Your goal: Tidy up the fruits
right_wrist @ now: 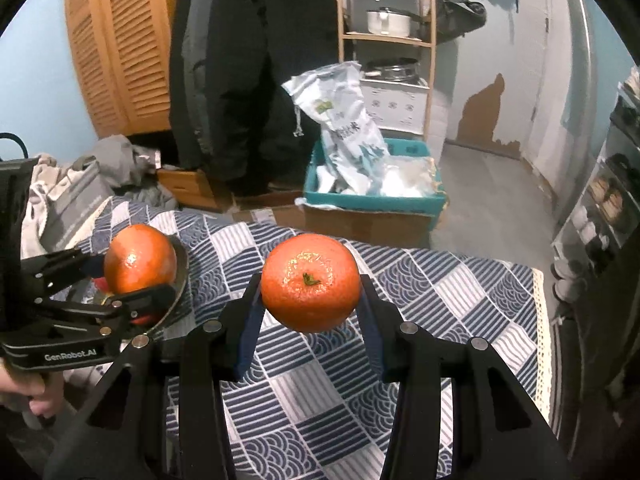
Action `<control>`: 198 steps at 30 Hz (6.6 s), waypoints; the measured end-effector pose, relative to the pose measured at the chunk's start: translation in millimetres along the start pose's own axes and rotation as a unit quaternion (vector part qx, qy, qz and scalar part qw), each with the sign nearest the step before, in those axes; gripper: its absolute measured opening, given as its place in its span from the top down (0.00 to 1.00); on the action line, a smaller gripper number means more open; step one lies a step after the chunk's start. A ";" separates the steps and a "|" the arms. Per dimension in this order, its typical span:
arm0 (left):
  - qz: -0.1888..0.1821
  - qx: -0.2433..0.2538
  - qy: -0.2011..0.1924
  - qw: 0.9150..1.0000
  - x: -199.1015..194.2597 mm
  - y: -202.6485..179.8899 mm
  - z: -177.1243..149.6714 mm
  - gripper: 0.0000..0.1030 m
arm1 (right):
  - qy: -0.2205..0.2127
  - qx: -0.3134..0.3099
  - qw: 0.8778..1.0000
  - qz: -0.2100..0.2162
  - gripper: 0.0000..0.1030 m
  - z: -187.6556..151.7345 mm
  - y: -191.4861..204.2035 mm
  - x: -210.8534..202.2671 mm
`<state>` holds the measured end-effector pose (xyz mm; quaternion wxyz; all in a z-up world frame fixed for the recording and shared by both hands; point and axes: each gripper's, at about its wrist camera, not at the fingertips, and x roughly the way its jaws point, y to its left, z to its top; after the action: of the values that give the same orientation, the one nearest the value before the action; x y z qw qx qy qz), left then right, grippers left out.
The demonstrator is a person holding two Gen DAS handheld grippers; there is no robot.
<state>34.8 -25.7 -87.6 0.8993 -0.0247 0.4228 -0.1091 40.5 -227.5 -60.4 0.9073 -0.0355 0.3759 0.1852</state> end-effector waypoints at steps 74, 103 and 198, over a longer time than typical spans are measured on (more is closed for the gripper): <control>0.107 -0.106 0.110 0.982 44.7 153.0 -56.5 0.22 | 0.158 -0.059 0.978 0.120 0.57 -0.7 160.5 194.6; 0.124 -0.139 0.084 0.979 -3.4 165.6 -60.2 0.22 | 0.115 -0.050 0.983 0.136 0.43 25.8 174.4 142.6; 0.164 -0.051 -0.119 0.978 -127.2 60.4 9.6 0.01 | -0.084 -0.026 0.995 -0.049 0.20 23.2 53.9 -46.2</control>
<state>-25.9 60.3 6.4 0.9465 -0.0137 0.3156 0.0657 6.5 -187.0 -7.7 0.9424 -0.0619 0.2911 0.1526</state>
